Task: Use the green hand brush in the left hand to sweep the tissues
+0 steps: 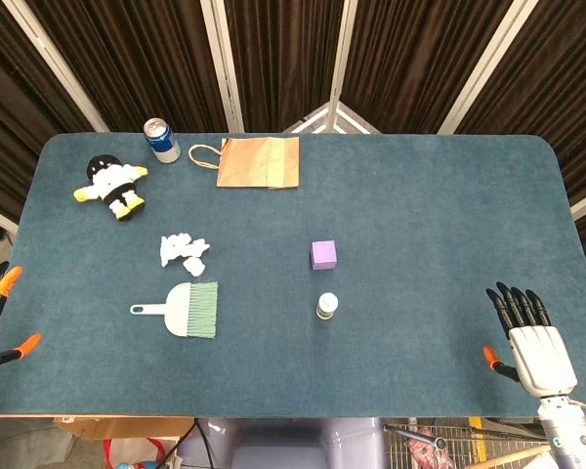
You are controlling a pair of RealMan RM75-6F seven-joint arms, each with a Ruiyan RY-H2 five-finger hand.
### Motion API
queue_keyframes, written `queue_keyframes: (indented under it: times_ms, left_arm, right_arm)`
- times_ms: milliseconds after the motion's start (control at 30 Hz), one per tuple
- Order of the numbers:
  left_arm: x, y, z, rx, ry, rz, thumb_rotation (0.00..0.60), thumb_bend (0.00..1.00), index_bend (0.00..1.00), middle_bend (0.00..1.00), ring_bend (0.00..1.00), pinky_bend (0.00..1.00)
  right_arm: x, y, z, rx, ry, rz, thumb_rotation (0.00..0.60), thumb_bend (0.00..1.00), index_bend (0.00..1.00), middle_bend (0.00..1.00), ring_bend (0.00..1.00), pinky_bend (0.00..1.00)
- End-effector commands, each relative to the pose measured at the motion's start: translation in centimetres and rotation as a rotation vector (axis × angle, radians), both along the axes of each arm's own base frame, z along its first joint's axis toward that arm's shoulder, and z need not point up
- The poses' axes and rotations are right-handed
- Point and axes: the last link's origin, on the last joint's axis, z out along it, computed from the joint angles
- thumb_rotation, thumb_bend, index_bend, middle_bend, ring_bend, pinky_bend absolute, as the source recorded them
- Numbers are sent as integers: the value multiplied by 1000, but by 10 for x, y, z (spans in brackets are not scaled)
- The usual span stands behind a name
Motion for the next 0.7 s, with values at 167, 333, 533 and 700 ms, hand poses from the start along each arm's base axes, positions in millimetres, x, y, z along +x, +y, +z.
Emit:
queue_keyframes:
  times_ms: [167,333,533,700]
  left_arm:
    - [0,0,-1,-11,6,4,600,2,0,0,0,85]
    - [2,0,-5,-30,19,6,600,2,0,24,32,133]
    - [16,17,-15,-54,61,13,600,12,36,478,514,651]
    - [32,45,-40,-140,64,78,600,121,233,856,870,919]
  right_arm:
    - [0,-1,0,1,2,0,600,321,0,0,0,11]
    - [1,-2,0,-1,-6,3,600,322,0,0,0,11]
    - [1,-2,-2,10,-5,-1,600,321,0,0,0,10]
    - [2,-2,-2,9,-13,6,600,321,0,0,0,11]
